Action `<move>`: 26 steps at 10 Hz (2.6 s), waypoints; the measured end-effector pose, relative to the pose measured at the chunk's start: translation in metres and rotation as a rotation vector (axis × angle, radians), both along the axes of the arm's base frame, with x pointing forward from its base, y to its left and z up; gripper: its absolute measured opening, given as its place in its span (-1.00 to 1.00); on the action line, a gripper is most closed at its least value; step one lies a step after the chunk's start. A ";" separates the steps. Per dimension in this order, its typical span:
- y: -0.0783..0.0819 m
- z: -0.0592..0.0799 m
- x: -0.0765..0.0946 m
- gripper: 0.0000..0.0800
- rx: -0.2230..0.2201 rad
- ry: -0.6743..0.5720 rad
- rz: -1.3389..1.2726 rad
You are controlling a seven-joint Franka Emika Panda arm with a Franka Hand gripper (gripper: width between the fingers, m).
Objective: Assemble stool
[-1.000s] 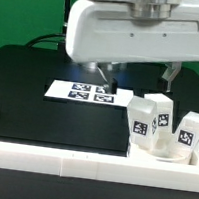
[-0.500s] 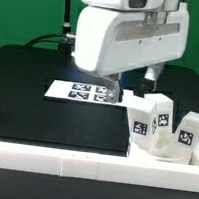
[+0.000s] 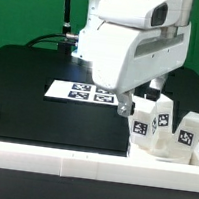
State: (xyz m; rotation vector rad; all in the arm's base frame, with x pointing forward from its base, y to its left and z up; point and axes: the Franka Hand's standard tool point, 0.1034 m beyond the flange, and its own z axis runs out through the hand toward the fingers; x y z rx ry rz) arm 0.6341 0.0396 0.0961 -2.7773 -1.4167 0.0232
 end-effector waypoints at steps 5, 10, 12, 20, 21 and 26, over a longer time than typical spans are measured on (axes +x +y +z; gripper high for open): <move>0.008 -0.006 -0.002 -0.02 0.003 0.007 -0.073; 0.013 -0.005 -0.001 -0.15 0.000 -0.016 -0.505; 0.017 -0.005 0.001 -0.15 0.008 -0.047 -0.805; 0.020 -0.007 0.002 -0.15 0.026 -0.001 -1.744; 0.021 -0.007 0.002 -0.15 0.033 0.013 -1.875; 0.046 -0.010 0.005 -0.15 0.206 0.058 -2.581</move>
Offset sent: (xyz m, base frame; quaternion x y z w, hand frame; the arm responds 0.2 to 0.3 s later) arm 0.0020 0.0119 -0.0041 0.0063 0.0070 0.0195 0.9998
